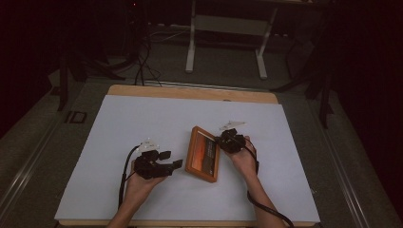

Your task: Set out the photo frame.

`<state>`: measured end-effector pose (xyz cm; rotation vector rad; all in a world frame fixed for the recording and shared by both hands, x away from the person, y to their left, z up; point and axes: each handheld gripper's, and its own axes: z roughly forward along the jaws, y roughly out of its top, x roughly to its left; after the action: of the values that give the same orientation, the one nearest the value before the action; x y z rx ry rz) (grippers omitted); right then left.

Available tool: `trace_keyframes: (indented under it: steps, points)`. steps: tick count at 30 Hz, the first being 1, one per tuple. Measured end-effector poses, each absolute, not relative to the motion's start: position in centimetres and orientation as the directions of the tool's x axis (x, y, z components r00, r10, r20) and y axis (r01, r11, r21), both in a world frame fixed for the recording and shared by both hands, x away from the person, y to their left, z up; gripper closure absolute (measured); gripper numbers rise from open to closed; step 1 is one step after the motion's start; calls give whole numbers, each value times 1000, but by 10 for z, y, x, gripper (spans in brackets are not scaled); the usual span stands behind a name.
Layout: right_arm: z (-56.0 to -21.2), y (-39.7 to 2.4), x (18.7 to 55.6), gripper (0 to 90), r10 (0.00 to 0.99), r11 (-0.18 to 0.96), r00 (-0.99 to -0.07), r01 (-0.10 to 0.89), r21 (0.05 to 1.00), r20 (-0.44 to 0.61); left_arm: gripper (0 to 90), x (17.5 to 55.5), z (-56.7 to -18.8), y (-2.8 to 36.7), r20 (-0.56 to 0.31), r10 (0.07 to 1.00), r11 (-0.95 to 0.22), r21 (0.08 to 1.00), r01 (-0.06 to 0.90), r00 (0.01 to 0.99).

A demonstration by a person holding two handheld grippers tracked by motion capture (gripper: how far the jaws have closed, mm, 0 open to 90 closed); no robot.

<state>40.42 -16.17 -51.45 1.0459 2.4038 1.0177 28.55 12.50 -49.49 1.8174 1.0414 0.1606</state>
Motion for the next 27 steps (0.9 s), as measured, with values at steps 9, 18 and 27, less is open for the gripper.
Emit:
trace_keyframes:
  steps: [9, 18, 27]
  points:
    - [-515, -162, 404, 900, 735, 474, -678, 501, 724, -12, 287, 285, -500, 99, -359, 675, -164, 779, 606, 644]
    - [-515, -163, 404, 900, 737, 470, -676, 503, 725, -9, 336, 293, -508, 80, -421, 659, -154, 736, 660, 624]
    - [-516, -163, 404, 899, 737, 465, -675, 501, 730, -7, 483, 302, -510, 75, -471, 674, -114, 696, 709, 569]
